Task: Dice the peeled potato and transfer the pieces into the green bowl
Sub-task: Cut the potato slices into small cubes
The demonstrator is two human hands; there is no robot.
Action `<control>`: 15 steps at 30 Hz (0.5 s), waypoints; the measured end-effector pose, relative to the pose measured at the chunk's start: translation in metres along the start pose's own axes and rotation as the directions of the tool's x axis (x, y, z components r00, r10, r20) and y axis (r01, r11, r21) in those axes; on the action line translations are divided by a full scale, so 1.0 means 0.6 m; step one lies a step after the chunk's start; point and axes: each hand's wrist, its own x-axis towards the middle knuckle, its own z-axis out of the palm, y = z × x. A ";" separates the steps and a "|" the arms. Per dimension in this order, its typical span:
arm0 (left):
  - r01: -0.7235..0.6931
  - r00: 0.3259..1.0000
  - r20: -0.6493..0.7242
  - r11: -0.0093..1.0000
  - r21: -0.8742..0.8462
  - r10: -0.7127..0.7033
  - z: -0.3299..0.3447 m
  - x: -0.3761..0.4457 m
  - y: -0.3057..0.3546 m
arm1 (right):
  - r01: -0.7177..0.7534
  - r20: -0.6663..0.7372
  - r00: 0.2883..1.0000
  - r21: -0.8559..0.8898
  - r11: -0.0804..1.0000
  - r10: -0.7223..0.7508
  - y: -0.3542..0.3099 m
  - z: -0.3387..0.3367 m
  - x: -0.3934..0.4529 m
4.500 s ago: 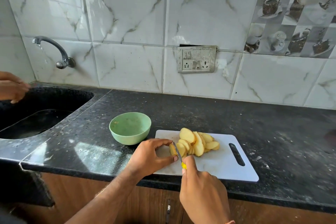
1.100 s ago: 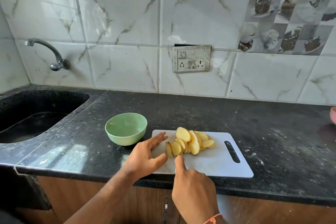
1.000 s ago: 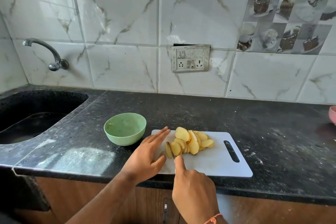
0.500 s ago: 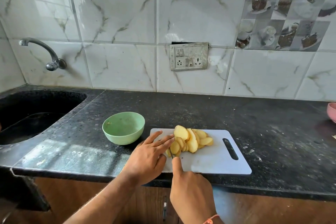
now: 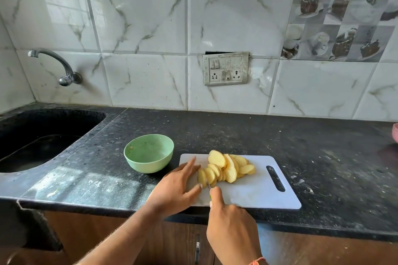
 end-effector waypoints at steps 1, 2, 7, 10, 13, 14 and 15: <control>0.019 1.000 -0.004 1.000 0.002 -0.019 0.003 0.001 -0.004 | -0.005 0.001 1.000 0.000 1.000 0.005 0.001 0.001 0.000; 0.034 0.999 -0.009 0.999 0.000 -0.034 0.005 0.002 -0.006 | -0.010 0.000 1.000 0.004 1.000 0.010 0.002 0.003 0.000; 0.066 0.996 -0.062 0.996 -0.052 -0.069 0.004 0.007 0.000 | -0.005 -0.027 1.000 0.034 0.999 0.005 0.003 0.003 0.001; 0.084 0.993 -0.076 0.995 -0.056 -0.088 0.004 0.009 0.001 | 0.000 -0.037 0.999 0.054 0.999 0.002 0.005 0.003 -0.001; 0.085 0.993 -0.077 0.995 -0.050 -0.089 0.006 0.010 0.002 | 0.004 -0.029 1.000 0.047 0.999 -0.003 0.007 -0.002 -0.005; 0.083 0.993 -0.075 0.995 -0.053 -0.087 0.005 0.010 0.002 | 0.006 -0.022 1.000 0.043 0.999 -0.005 0.007 -0.004 -0.006; 0.078 0.994 -0.077 0.995 -0.055 -0.082 0.004 0.010 0.003 | 0.007 -0.018 1.000 0.040 0.999 -0.007 0.006 -0.005 -0.007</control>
